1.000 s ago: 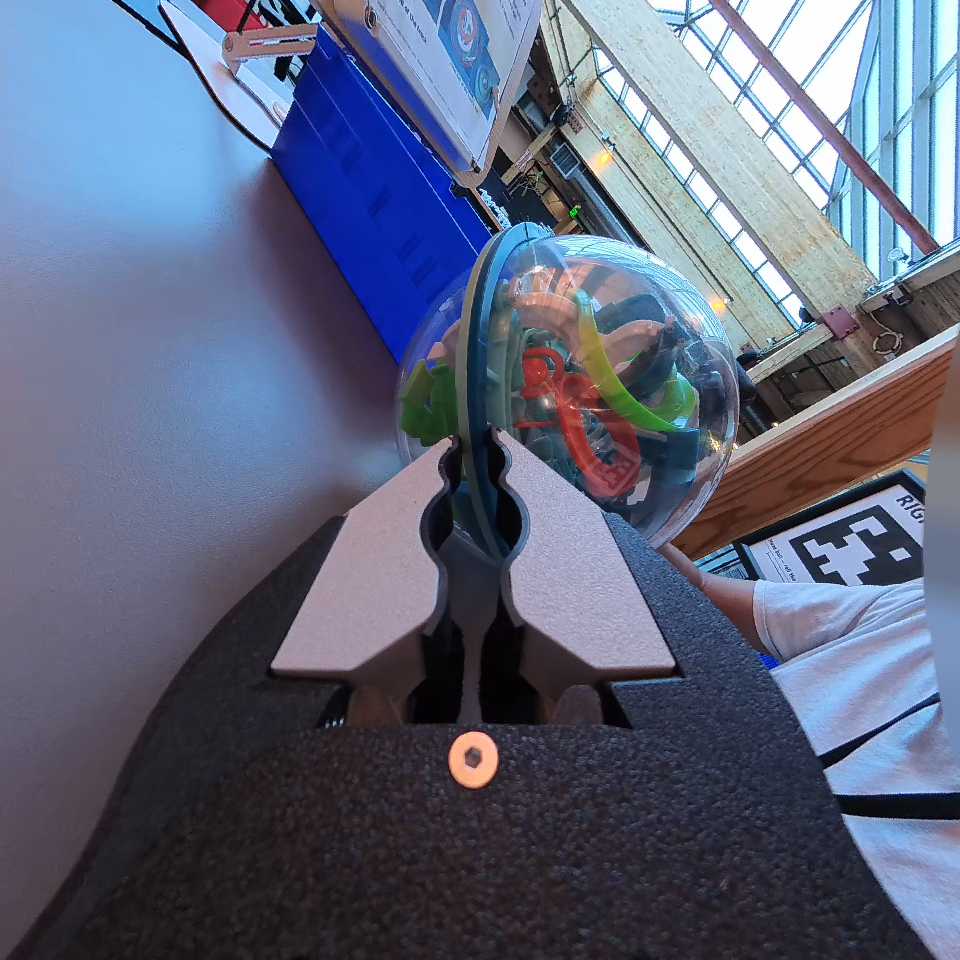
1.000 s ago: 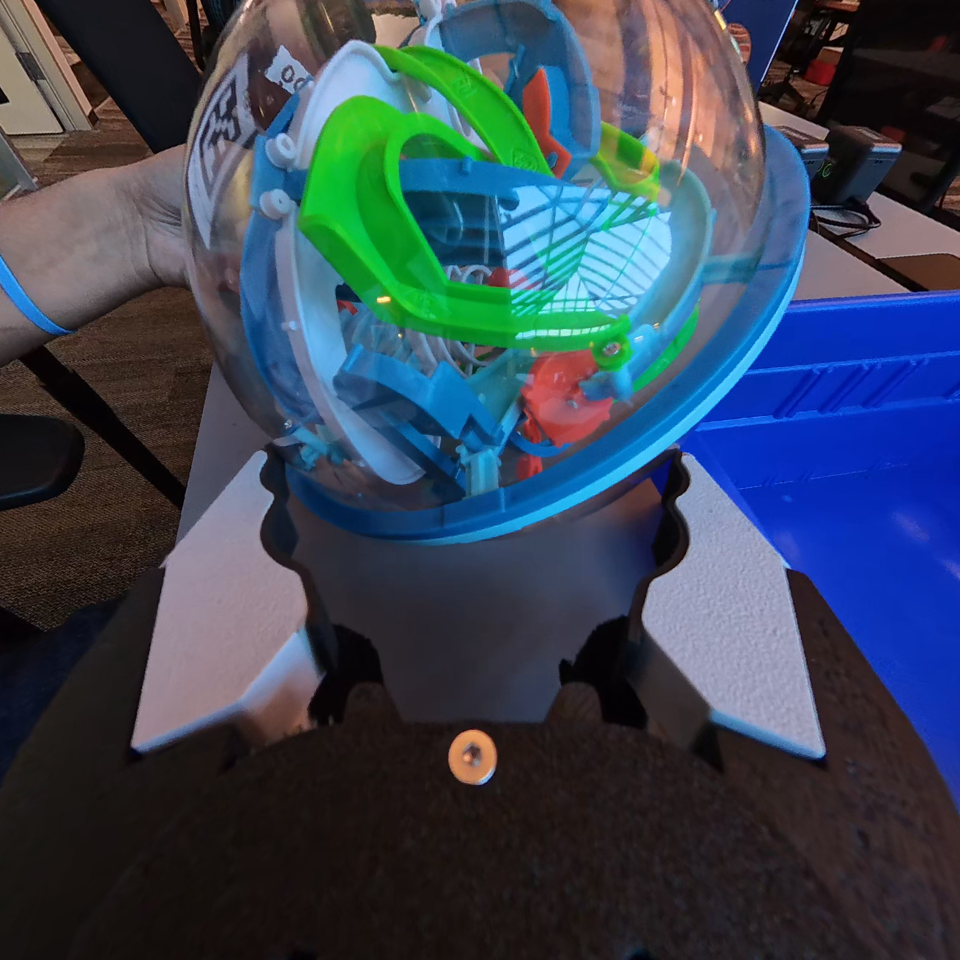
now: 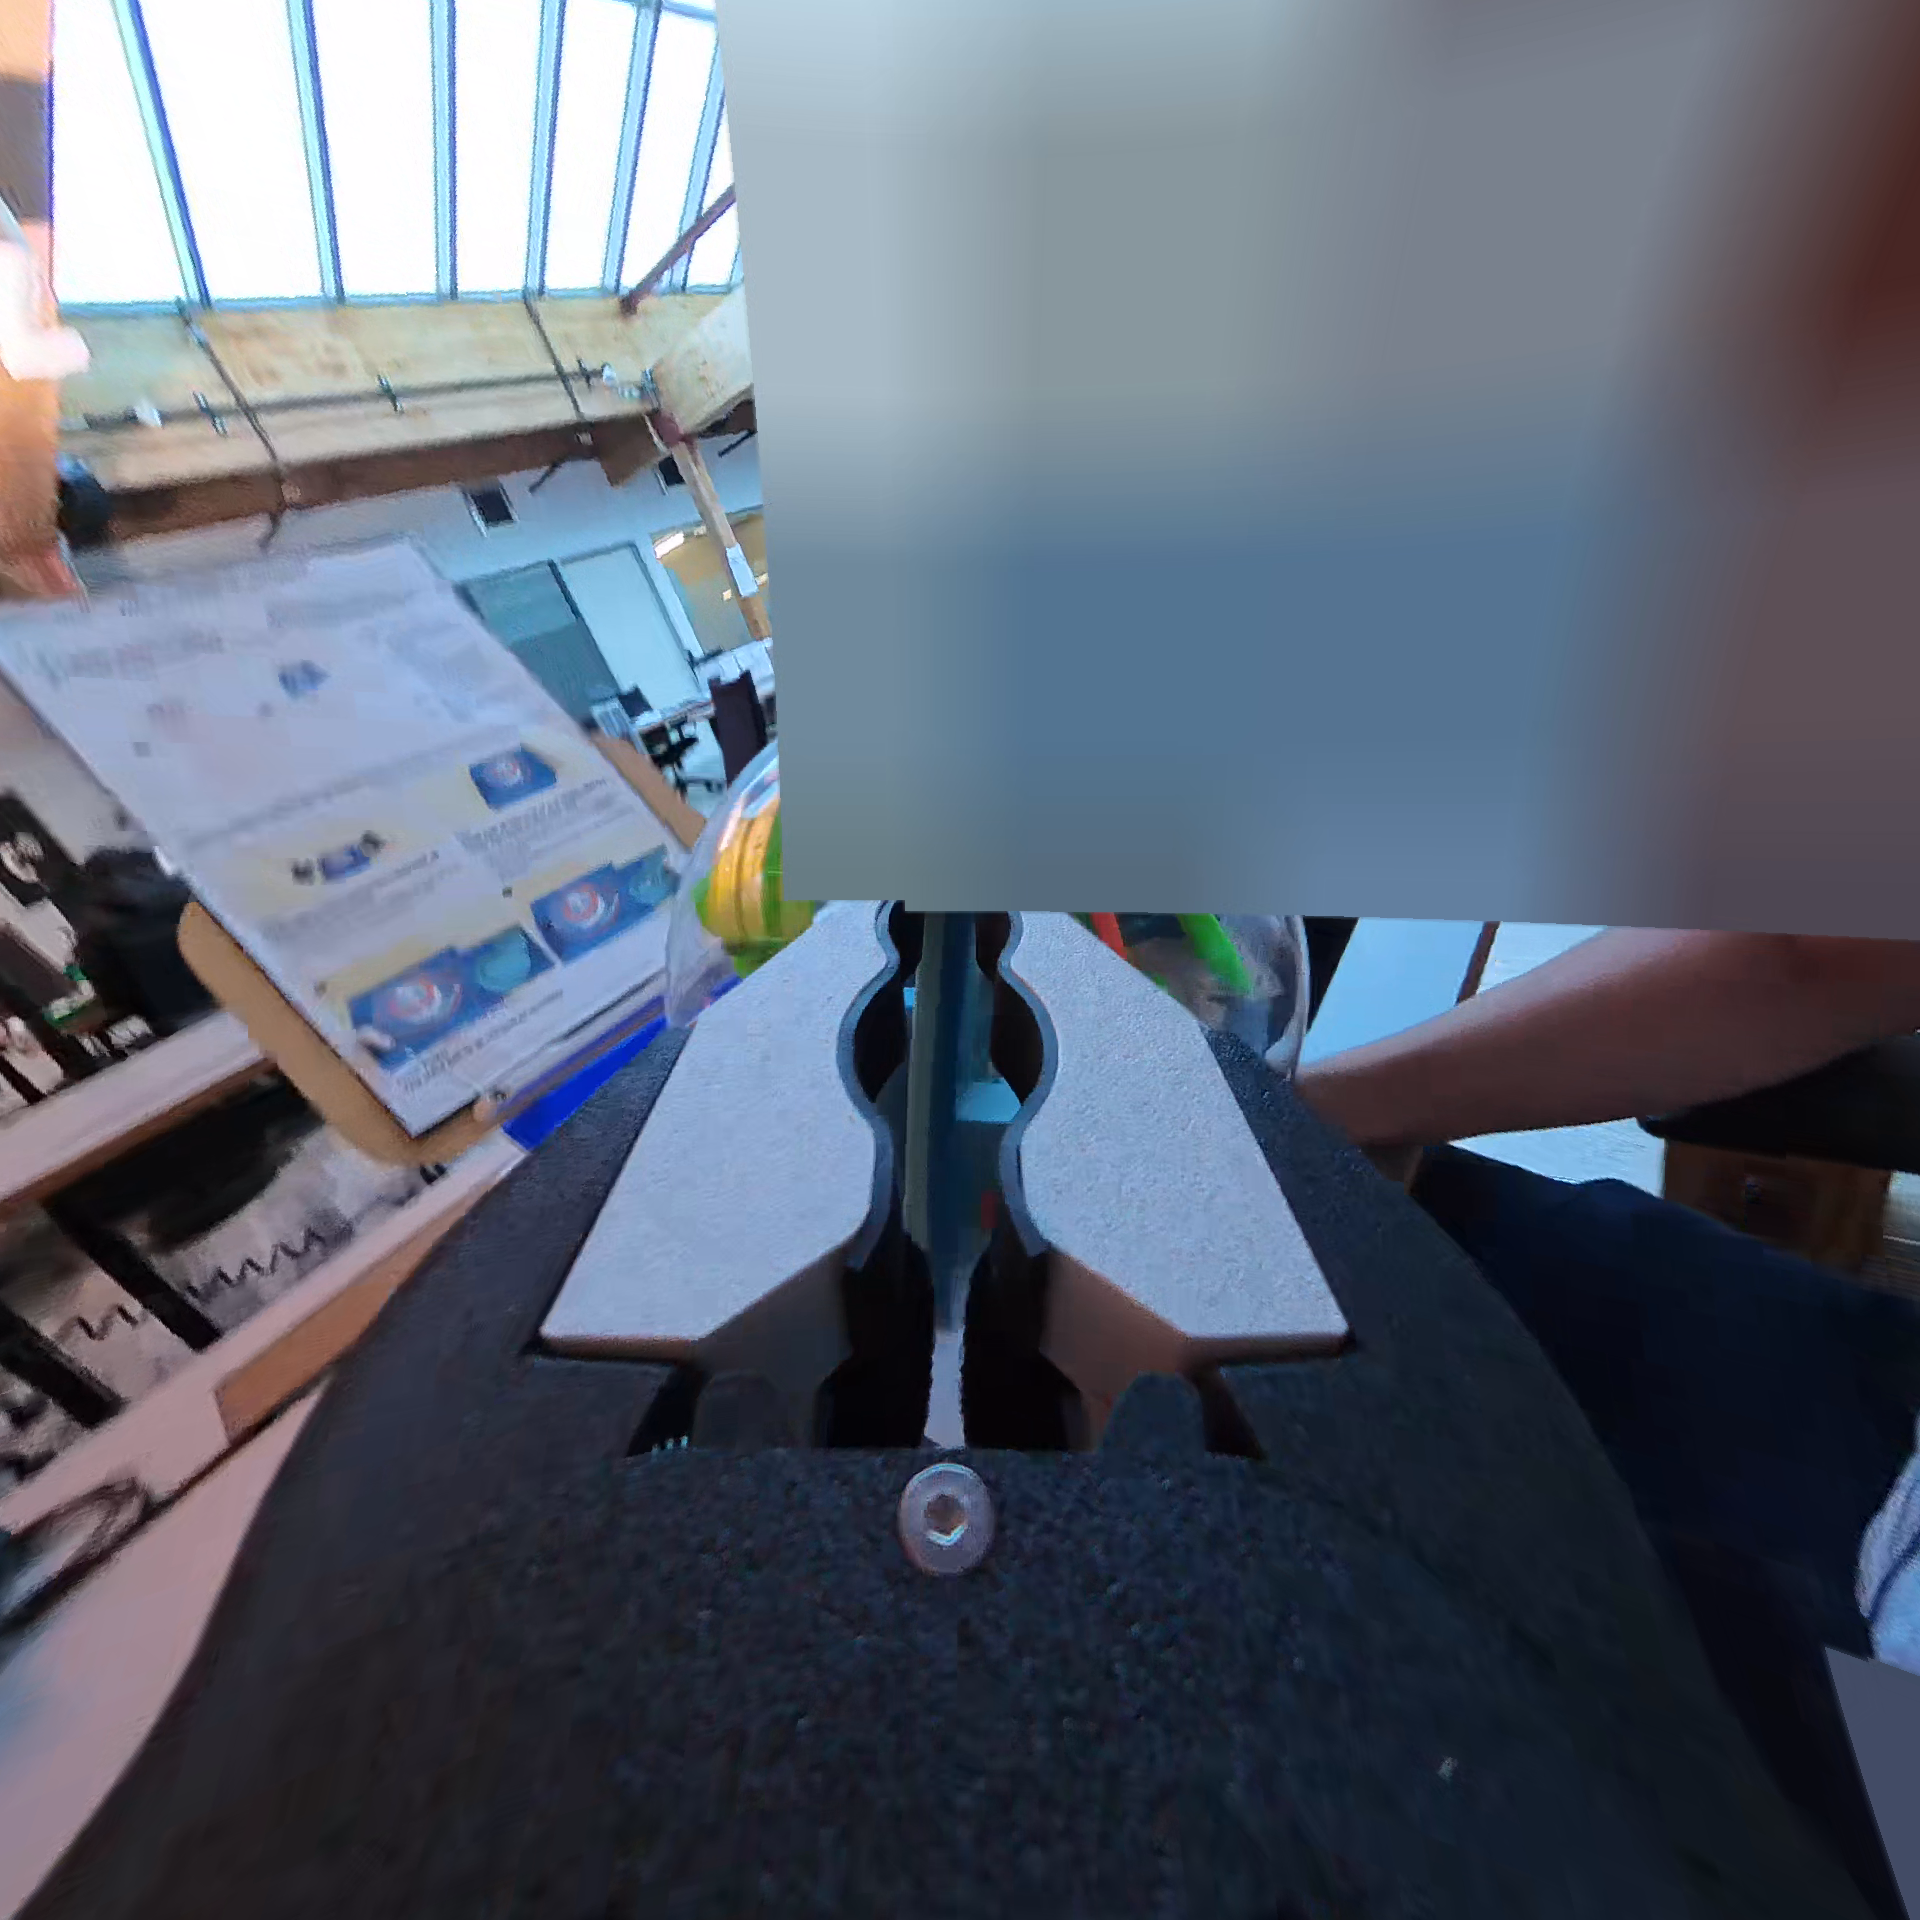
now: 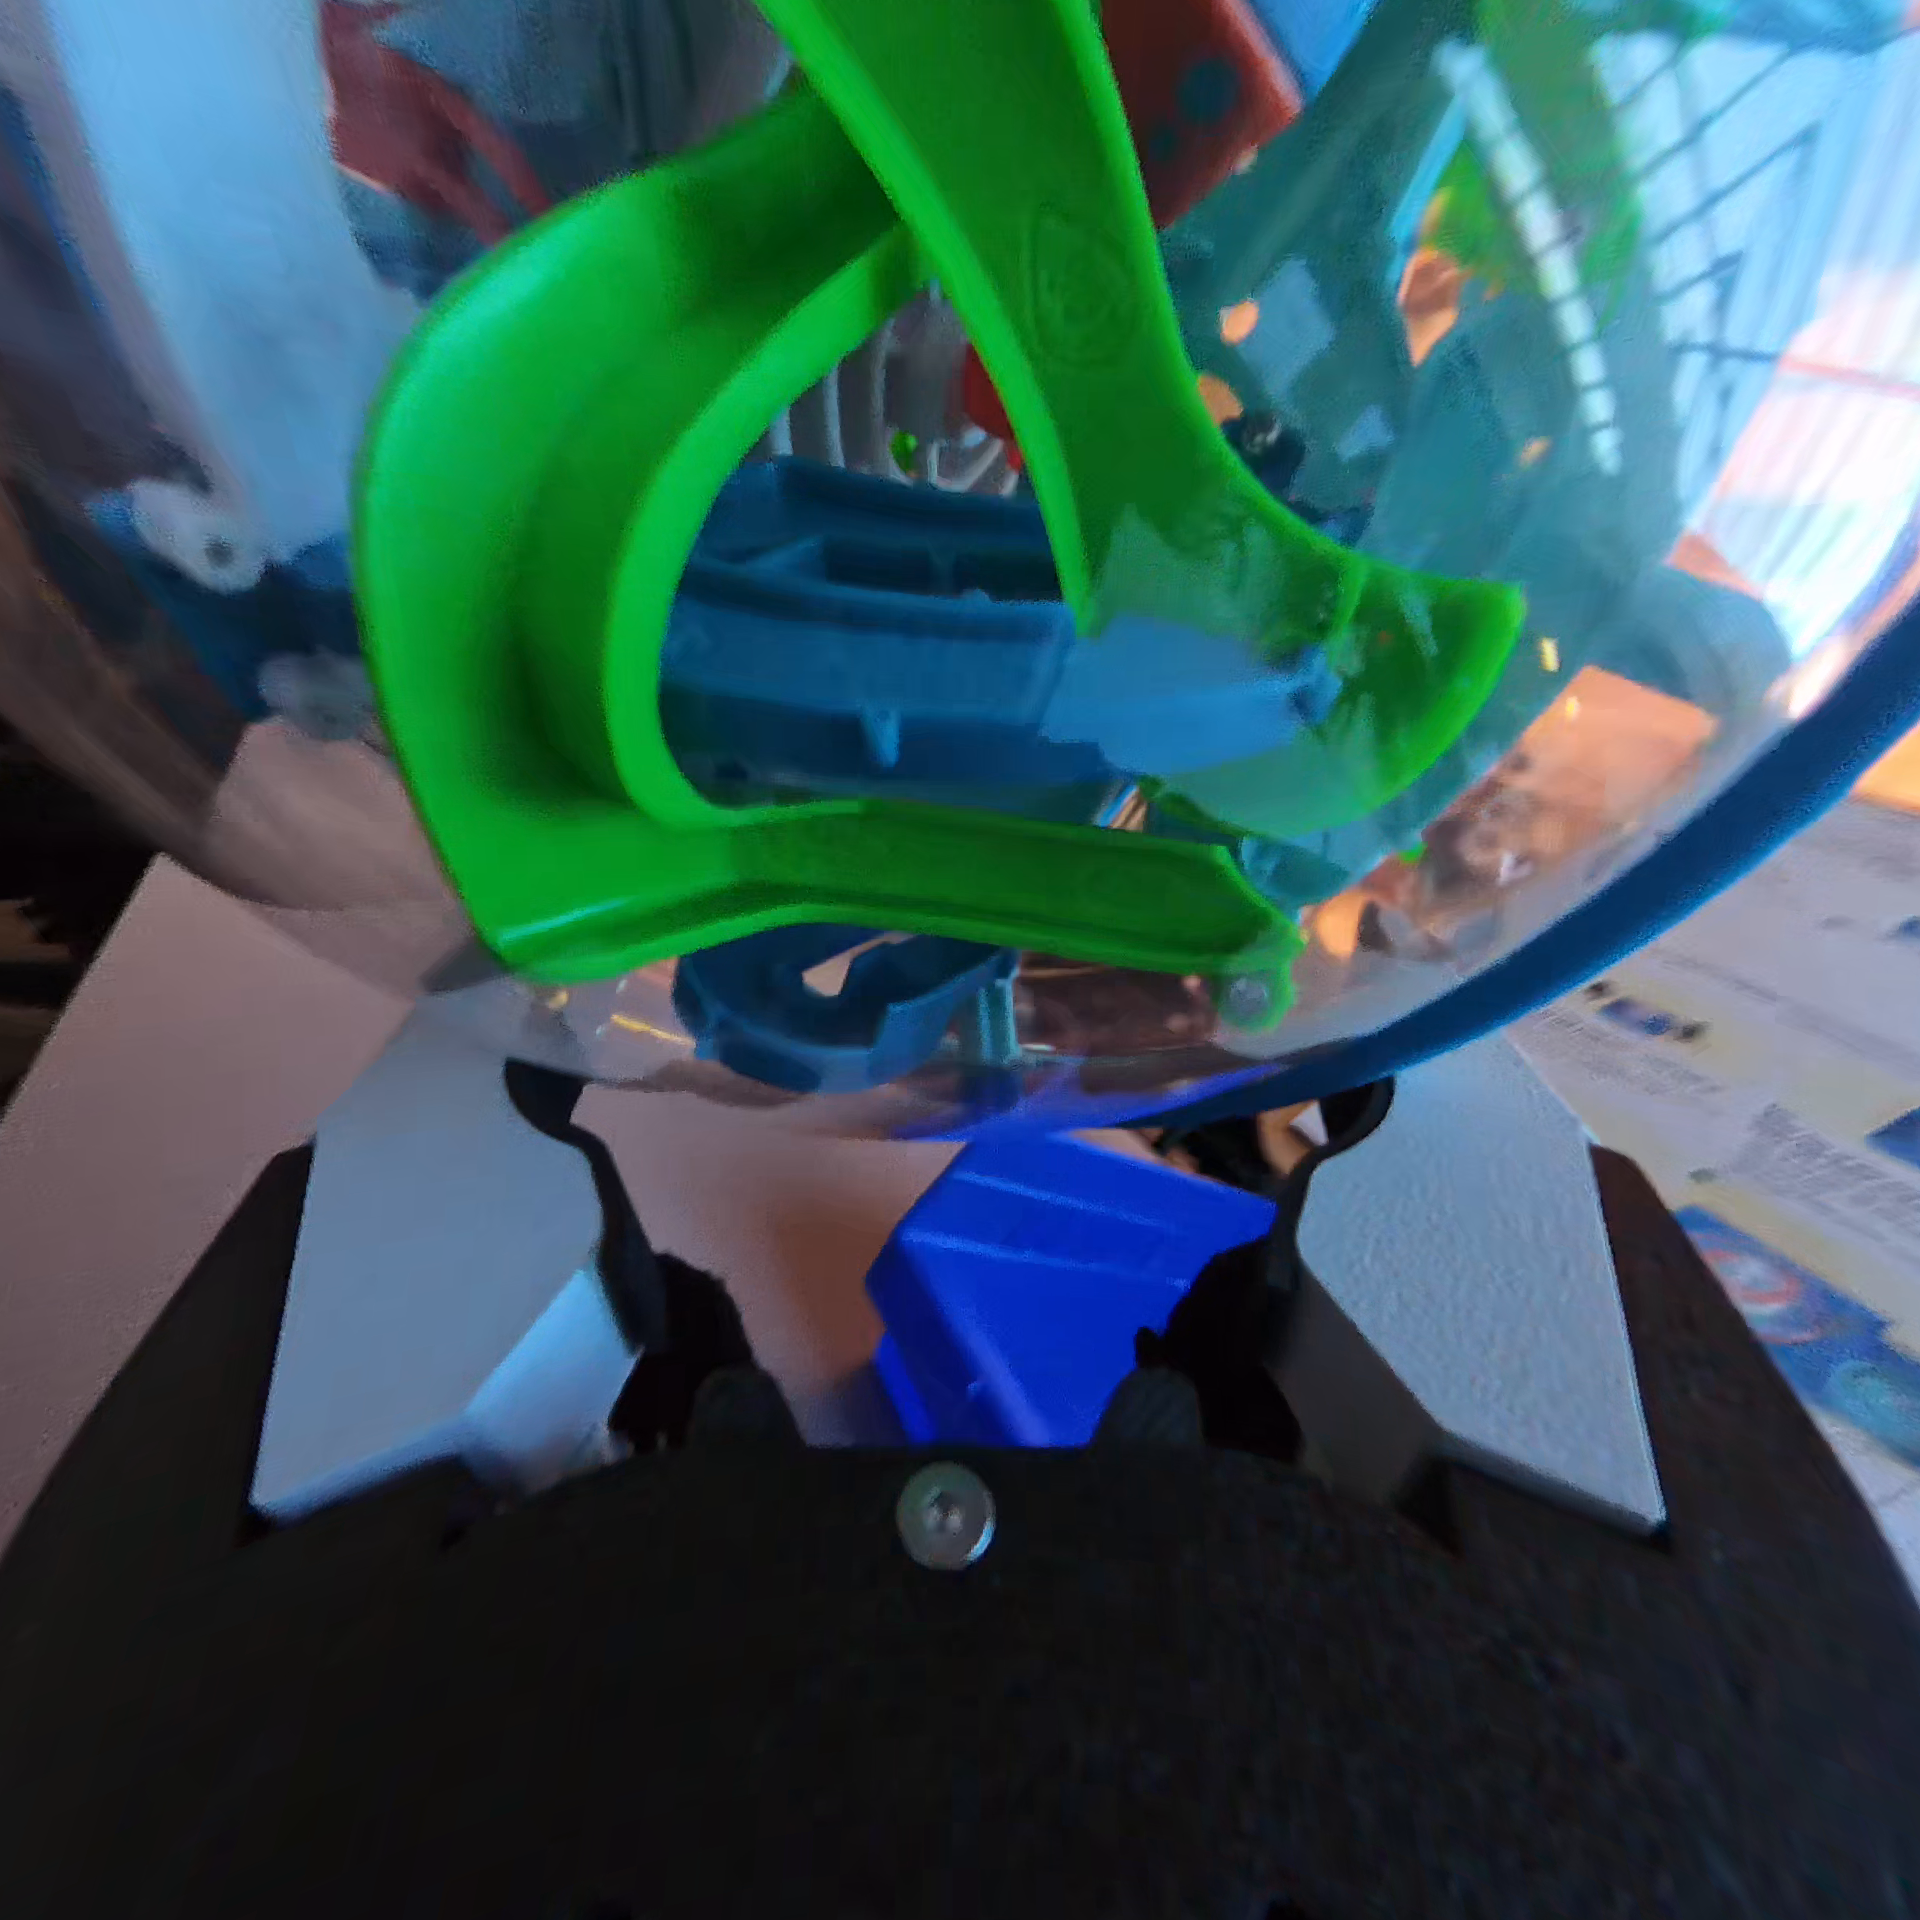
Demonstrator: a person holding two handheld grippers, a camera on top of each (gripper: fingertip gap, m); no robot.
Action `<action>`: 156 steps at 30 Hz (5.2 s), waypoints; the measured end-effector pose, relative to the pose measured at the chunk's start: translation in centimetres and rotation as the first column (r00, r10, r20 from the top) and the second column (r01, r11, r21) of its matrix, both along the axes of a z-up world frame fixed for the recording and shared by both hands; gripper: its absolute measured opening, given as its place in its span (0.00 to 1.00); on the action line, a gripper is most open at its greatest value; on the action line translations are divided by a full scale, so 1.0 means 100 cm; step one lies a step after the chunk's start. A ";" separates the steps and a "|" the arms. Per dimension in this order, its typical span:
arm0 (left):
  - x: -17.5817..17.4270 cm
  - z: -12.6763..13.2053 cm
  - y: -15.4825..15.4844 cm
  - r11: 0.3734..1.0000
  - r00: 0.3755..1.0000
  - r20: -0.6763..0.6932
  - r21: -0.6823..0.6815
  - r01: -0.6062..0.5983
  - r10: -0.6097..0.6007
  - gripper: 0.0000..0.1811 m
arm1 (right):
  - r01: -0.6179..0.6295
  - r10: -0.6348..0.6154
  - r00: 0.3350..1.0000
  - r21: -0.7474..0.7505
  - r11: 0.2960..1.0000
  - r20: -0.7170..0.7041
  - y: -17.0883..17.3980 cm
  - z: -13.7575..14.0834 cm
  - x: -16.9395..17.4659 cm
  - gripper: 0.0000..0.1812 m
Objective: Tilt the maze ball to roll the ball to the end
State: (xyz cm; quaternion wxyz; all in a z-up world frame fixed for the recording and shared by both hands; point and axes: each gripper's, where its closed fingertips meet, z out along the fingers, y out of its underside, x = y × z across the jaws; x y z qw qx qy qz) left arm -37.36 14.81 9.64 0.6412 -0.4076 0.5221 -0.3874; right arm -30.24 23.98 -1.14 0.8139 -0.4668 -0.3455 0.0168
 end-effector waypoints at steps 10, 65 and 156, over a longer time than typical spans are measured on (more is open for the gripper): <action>0.016 -0.011 -0.095 0.945 1.000 0.003 0.326 -0.006 0.006 0.05 | 0.081 -0.096 0.994 0.265 0.961 0.043 -0.039 0.034 0.017 0.79; 0.024 -0.184 0.003 0.986 0.954 -0.275 0.083 0.148 -0.120 0.05 | 0.833 -0.770 0.479 0.060 0.551 0.422 -0.060 -0.059 0.233 0.27; 0.023 -0.152 -0.036 0.929 0.977 -0.068 -0.328 0.170 -0.202 0.68 | -0.241 0.295 0.951 -0.822 0.516 -0.095 -0.140 -0.129 0.010 0.78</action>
